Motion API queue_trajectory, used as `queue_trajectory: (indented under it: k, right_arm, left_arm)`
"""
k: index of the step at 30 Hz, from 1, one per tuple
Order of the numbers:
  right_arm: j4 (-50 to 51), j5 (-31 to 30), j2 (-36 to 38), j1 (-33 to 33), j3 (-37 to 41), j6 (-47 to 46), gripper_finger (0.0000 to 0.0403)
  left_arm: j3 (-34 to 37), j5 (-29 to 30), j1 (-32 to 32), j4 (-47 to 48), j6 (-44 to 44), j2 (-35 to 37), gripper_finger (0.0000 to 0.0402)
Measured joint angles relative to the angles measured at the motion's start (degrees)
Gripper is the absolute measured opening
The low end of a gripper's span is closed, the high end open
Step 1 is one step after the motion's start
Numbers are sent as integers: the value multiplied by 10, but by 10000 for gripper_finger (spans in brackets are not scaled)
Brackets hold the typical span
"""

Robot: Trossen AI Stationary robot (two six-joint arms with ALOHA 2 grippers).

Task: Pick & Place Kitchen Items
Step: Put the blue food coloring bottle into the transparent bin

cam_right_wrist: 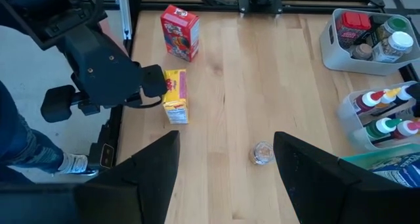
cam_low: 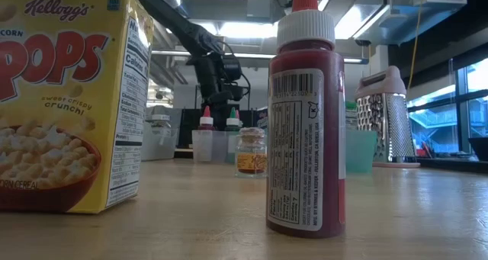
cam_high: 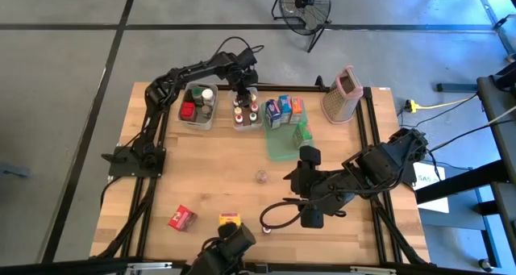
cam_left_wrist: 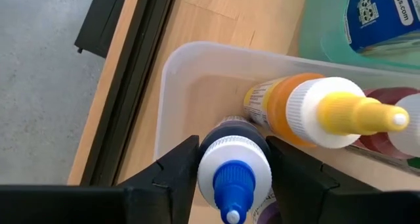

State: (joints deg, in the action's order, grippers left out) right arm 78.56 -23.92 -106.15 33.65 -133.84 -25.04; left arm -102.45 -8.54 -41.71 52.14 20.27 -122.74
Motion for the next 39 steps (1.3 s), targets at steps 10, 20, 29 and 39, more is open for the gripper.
queue_trajectory:
  k: [10, 20, 29, 39]
  right_arm:
    - [0, 0, 0, 0, 0, 0, 250]
    - [0, 1, 0, 0, 0, 0, 250]
    - [-3, 1, 0, 0, 0, 0, 250]
    - [-9, 1, 0, 0, 0, 0, 250]
  left_arm:
    - [0, 0, 0, 0, 10, 0, 196]
    - [0, -2, 0, 5, 14, 0, 247]
    - [-10, 18, 0, 4, 7, 0, 264]
    - [-89, 45, 1, 75, 2, 0, 263]
